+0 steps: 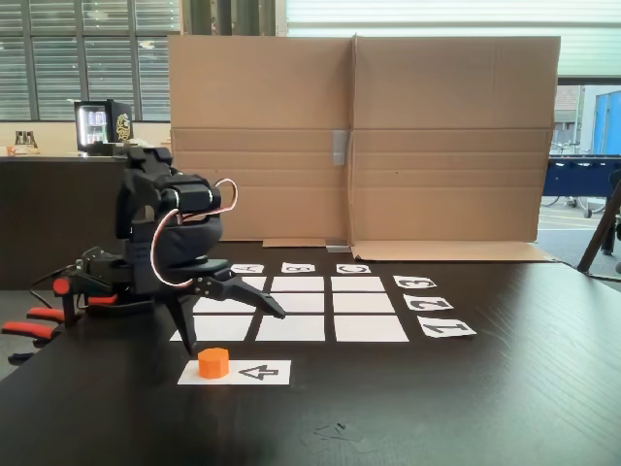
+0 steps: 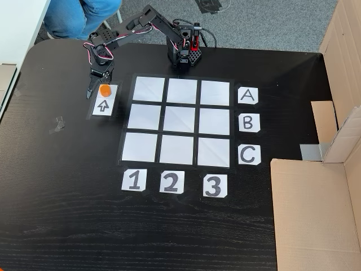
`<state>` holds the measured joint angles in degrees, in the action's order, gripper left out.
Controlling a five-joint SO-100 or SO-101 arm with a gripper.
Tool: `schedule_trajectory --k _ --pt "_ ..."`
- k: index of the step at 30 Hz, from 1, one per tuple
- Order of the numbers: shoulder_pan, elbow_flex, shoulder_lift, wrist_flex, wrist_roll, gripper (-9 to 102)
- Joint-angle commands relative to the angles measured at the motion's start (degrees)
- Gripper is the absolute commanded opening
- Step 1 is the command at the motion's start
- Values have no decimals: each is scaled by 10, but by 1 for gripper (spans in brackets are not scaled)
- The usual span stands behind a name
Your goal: Pick up the round, orange token and place it in the grid on square B2.
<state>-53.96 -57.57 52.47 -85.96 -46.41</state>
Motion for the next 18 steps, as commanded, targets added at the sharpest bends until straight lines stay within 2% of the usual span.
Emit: schedule_trajectory --k 1,18 --pt "6 21 2 6 -4 71" --pt "13 21 -19 22 -11 70"
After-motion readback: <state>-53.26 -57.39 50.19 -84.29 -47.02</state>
